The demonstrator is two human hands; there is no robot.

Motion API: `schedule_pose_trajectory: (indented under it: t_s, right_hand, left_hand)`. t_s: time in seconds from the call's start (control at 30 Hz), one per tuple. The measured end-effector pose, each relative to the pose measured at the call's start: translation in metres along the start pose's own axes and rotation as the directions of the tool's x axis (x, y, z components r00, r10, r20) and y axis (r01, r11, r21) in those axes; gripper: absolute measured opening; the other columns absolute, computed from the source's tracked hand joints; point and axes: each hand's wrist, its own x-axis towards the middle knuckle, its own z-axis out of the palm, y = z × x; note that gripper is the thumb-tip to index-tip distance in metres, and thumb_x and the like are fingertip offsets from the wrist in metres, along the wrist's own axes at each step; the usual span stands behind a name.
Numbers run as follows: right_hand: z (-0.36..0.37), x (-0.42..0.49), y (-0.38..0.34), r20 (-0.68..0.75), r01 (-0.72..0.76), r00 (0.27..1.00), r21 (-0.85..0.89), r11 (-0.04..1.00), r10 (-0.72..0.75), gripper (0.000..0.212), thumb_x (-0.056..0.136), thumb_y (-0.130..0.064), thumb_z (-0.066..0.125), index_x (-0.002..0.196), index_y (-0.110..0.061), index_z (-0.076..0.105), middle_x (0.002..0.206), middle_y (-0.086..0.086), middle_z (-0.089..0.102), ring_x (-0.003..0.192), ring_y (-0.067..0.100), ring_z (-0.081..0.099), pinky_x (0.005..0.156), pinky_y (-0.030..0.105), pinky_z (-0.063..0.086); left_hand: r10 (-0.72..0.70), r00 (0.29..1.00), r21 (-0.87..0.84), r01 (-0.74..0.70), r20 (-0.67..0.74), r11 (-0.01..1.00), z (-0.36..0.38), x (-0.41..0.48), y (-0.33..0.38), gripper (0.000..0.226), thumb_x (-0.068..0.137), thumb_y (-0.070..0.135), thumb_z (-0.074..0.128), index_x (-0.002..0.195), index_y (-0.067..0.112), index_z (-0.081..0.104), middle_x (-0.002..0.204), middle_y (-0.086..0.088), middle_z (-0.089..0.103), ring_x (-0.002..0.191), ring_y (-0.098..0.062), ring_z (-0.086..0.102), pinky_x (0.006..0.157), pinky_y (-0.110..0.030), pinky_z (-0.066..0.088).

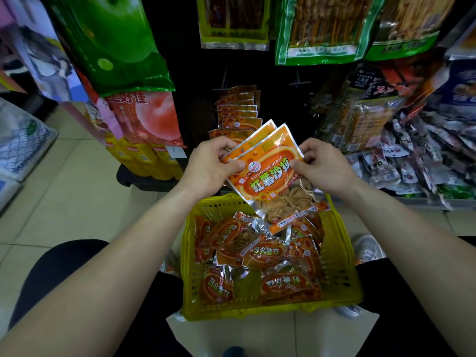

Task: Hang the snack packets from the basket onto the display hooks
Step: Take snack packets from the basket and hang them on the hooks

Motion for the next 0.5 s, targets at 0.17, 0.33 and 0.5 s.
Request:
schedule_pose_trajectory:
  t_s: [0.17,0.33,0.5]
  right_hand:
    - [-0.0015,-0.0014,-0.0016,0.038,-0.034,0.999,-0.046,0.998,0.035,0.024,0.088,-0.041,0.069,0.085,-0.023,0.054,0.069,0.001,0.066,0.067,0.016,0.064,0.06,0.037,0.046]
    - [-0.0024,-0.0016,-0.0037,0.074,-0.046,0.996,-0.101,0.994,0.053,0.025,0.09,-0.049,0.064,0.085,-0.028,0.052,0.075,-0.002,0.068,0.066,0.012,0.062,0.057,0.031,0.041]
    - [-0.0025,-0.0046,-0.0027,0.112,-0.051,0.992,-0.129,0.99,0.066,0.034,0.09,-0.054,0.06,0.083,-0.022,0.053,0.078,-0.003,0.066,0.071,0.014,0.063,0.059,0.032,0.045]
  left_hand:
    - [0.038,0.999,-0.02,-0.037,0.031,0.999,-0.0011,-0.0036,0.004,0.021,0.092,0.011,0.07,0.094,0.032,0.068,0.086,0.008,0.077,0.081,-0.008,0.074,0.073,-0.029,0.06]
    - [0.048,0.997,-0.041,-0.046,0.068,0.998,-0.0006,-0.0033,0.0031,0.022,0.095,0.009,0.065,0.102,0.029,0.07,0.09,0.007,0.077,0.085,-0.008,0.074,0.076,-0.028,0.059]
    - [0.07,0.99,-0.057,-0.063,0.119,0.996,0.0011,-0.006,0.0058,0.035,0.098,0.007,0.06,0.098,0.041,0.067,0.091,0.019,0.075,0.089,-0.004,0.072,0.073,-0.02,0.057]
